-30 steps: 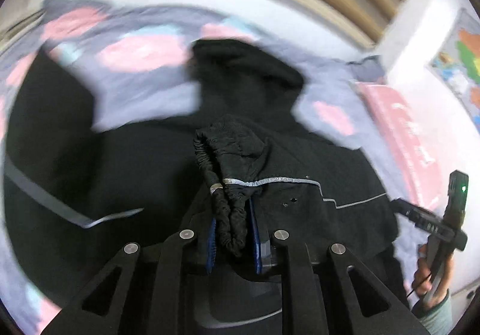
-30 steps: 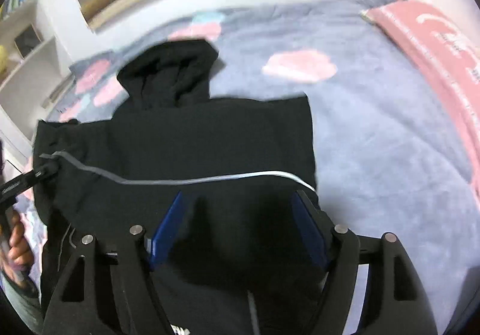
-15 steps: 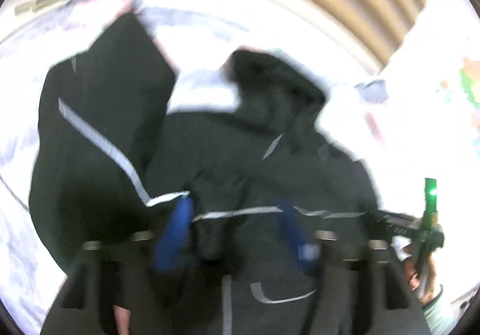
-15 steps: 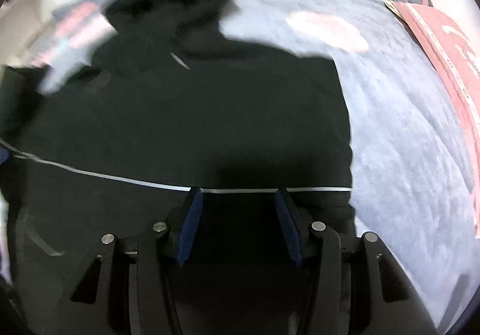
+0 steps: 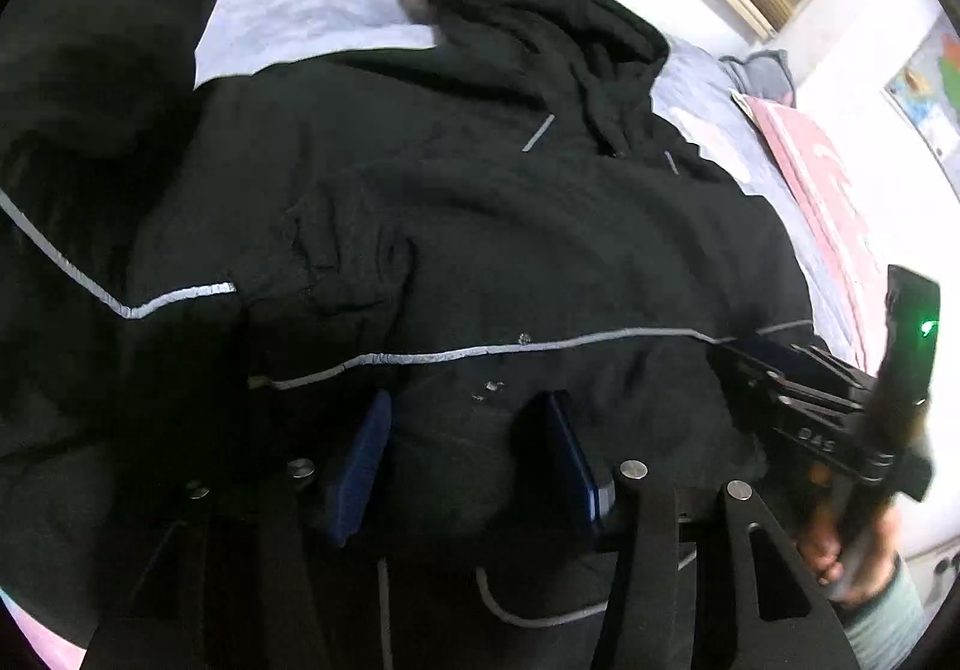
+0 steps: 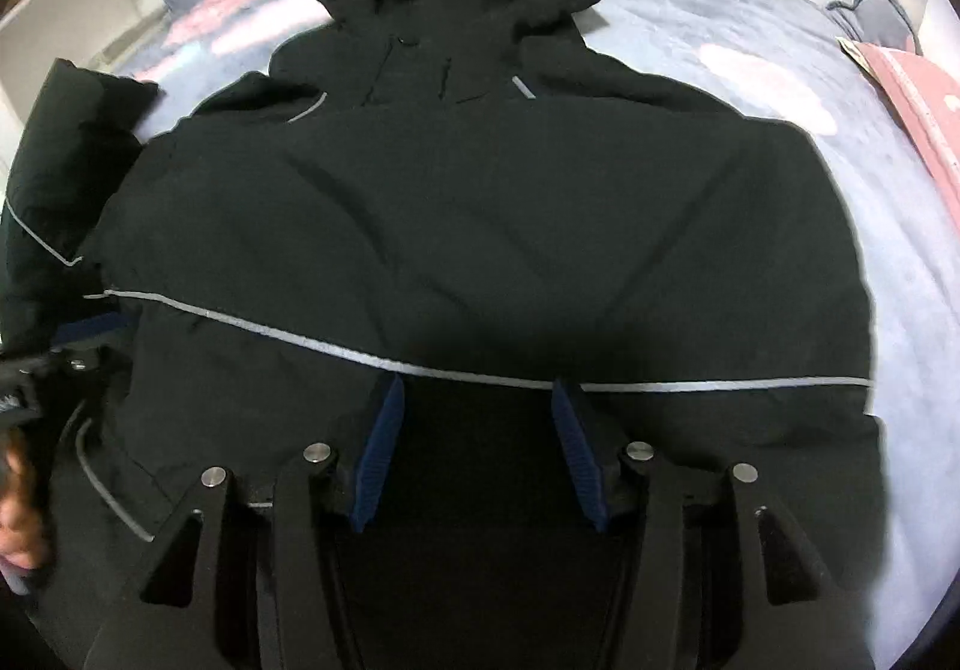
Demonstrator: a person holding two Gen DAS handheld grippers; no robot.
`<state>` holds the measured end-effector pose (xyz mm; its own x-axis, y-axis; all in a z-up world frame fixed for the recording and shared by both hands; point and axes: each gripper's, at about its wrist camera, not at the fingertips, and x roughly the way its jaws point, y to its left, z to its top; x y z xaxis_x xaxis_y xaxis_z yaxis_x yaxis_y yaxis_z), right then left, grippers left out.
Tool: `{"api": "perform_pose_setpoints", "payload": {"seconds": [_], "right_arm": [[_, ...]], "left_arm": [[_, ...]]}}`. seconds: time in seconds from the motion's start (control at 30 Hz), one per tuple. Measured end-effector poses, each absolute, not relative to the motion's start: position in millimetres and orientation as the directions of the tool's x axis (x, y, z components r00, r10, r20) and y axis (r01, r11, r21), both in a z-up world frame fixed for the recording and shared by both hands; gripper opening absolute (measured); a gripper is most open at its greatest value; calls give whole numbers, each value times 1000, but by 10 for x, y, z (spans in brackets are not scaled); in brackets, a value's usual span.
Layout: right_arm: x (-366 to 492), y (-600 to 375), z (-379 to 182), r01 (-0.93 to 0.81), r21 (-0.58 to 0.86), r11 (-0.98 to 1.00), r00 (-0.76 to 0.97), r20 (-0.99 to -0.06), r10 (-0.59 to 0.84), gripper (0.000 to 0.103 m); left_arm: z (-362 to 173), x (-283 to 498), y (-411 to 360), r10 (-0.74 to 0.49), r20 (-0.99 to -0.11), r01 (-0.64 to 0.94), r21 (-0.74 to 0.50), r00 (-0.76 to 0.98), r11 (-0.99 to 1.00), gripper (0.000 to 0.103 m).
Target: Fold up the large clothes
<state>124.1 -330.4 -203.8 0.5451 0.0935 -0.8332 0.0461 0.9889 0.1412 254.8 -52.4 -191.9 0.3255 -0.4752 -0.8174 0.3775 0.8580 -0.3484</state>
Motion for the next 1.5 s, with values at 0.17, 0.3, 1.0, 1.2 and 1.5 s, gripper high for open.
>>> {"api": "perform_pose_setpoints", "payload": {"seconds": [0.17,0.3,1.0,1.2,1.5], "right_arm": [[1109,-3298,-2043,41,141,989,597,-797,89,57],[1045,-3271,-2042,41,141,989,607,-790,87,58],[1084,-3301,-2124,23,166,986,641,-760,113,67],[1083,-3292,-2130,19,168,986,646,-754,117,68],[1098,-3242,-2106,30,131,991,639,-765,82,69]], "left_arm": [[-1637,2350,-319,-626,-722,445,-476,296,759,55],[-1130,2130,67,-652,-682,540,-429,331,724,60],[-1786,4272,2316,-440,-621,-87,-635,649,768,69],[-2052,4530,2266,-432,-637,-119,-636,638,762,69],[-1578,4121,2179,-322,-634,-46,-493,703,869,16]]}}
